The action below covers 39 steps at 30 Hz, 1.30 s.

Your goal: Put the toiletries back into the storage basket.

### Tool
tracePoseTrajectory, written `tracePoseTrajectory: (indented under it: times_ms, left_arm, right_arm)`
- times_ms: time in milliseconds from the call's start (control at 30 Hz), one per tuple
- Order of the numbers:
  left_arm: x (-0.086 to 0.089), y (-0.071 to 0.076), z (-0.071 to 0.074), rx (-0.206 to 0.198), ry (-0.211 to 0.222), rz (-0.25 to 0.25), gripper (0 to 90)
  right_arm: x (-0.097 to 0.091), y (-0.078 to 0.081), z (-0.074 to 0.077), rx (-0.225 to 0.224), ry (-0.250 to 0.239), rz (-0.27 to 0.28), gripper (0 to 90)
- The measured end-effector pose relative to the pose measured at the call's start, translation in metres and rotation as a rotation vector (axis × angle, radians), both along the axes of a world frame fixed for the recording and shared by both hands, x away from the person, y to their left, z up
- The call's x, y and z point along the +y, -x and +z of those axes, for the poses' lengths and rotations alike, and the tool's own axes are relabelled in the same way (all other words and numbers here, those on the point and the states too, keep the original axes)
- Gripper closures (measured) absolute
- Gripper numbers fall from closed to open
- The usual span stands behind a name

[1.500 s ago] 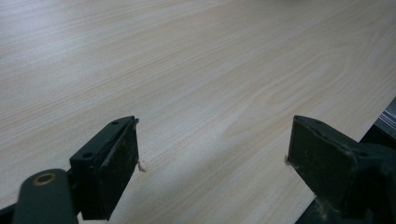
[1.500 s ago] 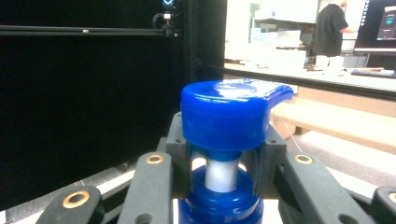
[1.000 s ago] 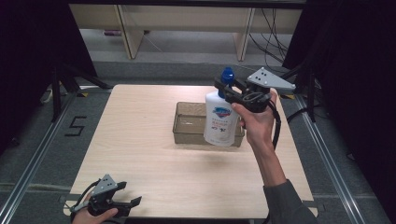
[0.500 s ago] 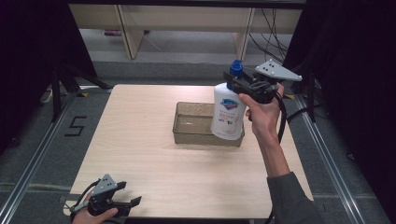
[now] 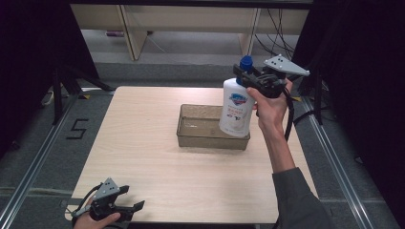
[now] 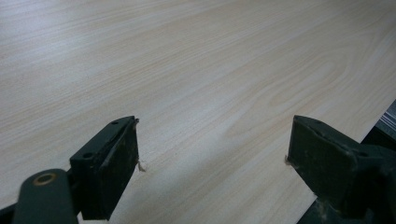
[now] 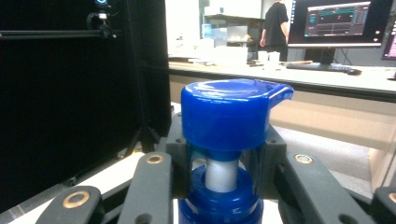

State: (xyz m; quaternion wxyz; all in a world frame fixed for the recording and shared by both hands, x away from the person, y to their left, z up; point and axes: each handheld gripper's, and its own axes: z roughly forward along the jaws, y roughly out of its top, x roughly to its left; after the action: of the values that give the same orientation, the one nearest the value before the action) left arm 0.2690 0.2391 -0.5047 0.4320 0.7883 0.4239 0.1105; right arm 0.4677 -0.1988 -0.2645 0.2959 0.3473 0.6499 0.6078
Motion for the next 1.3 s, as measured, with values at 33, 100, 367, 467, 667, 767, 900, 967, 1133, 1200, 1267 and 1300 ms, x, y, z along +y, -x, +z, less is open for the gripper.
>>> tracePoseTrajectory:
  times_ms: [33,100,367,467,667,767,900,967,1133,1200,1267,1300]
  left_arm:
    - [0.0,0.0,0.0,0.0,0.002,0.001,15.7]
    - [0.0,0.0,0.0,0.001,0.001,-0.001,15.7]
    - [0.0,0.0,0.0,0.0,0.003,-0.001,15.7]
    - [0.0,0.0,0.0,0.001,0.003,-0.002,15.7]
    - [0.0,0.0,0.0,0.001,0.0,-0.005,15.7]
    - [0.0,0.0,0.0,0.002,0.002,-0.002,15.7]
    - [0.0,0.0,0.0,0.003,0.002,-0.002,15.7]
    - [0.0,0.0,0.0,0.001,0.002,-0.005,15.7]
    - [0.0,0.0,0.0,0.001,0.001,-0.006,15.7]
    - [-0.001,0.0,-0.001,0.0,0.006,-0.004,15.7]
    - [-0.001,-0.001,-0.001,-0.004,0.009,-0.007,15.7]
    - [-0.001,-0.001,-0.001,-0.004,0.009,-0.006,15.7]
  right_arm:
    - [0.0,-0.001,0.0,-0.001,0.003,0.0,66.1]
    - [-0.001,-0.004,-0.001,0.003,0.002,-0.006,66.1]
    - [-0.002,-0.014,-0.008,0.011,0.007,-0.022,66.1]
    - [-0.003,-0.017,-0.012,0.015,0.008,-0.024,66.1]
    - [-0.002,-0.022,-0.019,0.022,-0.007,-0.025,66.1]
    - [-0.003,-0.024,-0.022,0.019,-0.005,-0.028,66.1]
    - [-0.002,-0.026,-0.027,0.027,-0.007,-0.031,66.1]
    - [-0.002,-0.025,-0.029,0.031,-0.009,-0.03,66.1]
    - [-0.004,-0.028,-0.037,0.039,-0.018,-0.037,66.1]
    - [-0.005,-0.028,-0.039,0.045,-0.013,-0.036,66.1]
    - [-0.005,-0.028,-0.042,0.044,-0.015,-0.044,66.1]
    - [-0.006,-0.029,-0.043,0.054,-0.012,-0.043,66.1]
